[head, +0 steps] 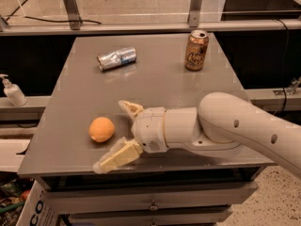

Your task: Move orange near orange can

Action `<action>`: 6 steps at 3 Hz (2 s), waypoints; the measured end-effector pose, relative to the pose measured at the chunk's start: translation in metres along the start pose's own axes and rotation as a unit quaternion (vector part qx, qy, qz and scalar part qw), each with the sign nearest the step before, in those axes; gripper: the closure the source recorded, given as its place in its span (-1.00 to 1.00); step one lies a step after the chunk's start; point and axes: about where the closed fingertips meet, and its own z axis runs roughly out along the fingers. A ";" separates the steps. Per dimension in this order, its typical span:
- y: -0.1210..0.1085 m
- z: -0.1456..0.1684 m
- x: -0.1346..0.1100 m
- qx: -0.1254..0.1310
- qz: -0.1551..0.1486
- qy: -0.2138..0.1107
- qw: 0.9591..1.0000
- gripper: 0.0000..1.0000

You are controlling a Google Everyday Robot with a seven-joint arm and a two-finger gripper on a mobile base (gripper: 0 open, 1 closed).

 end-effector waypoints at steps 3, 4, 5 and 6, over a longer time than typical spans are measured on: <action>-0.012 0.024 0.006 0.024 0.005 -0.010 1.000 0.30; -0.021 0.013 0.001 0.044 0.006 -0.020 0.999 0.76; -0.043 -0.015 -0.011 0.078 -0.002 -0.025 0.997 1.00; -0.064 -0.050 -0.017 0.110 -0.011 -0.011 0.994 1.00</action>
Offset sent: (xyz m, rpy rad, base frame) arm 0.0173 0.0186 -0.0198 0.0276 -0.0032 -0.0615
